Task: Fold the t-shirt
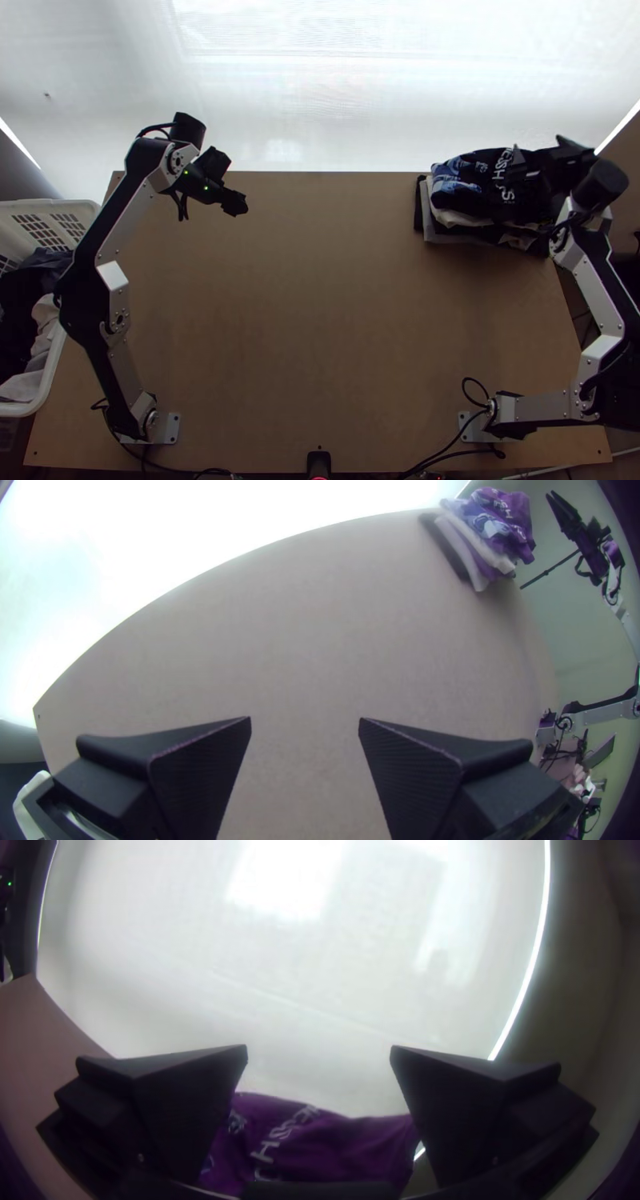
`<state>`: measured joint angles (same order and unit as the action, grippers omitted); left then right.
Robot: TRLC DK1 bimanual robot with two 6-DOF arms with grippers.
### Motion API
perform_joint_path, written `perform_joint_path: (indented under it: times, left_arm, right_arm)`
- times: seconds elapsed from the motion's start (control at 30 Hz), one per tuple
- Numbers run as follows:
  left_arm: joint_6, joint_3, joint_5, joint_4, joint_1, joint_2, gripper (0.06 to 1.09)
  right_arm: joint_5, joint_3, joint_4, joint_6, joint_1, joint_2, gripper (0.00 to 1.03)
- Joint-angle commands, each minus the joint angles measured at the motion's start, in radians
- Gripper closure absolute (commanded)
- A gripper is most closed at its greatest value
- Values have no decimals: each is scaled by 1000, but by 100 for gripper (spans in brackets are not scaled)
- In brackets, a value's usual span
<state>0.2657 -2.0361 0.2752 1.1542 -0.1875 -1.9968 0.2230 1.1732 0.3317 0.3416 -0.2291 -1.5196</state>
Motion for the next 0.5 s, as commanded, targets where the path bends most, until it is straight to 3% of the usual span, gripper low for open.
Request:
perform_joint_path:
  times: [0.0, 0.13, 0.47]
  left_arm:
    - [-3, 4, 1, 7, 5, 13, 29]
    - [-2, 17, -1, 9, 5, 23, 29]
    - [1, 59, -2, 4, 3, 52, 29]
  right_arm:
    - [-36, 129, -5, -38, -7, -90, 3]
    - [-88, 177, 17, -82, -38, -217, 3]
    - [-90, 316, 78, -92, -115, -527, 3]
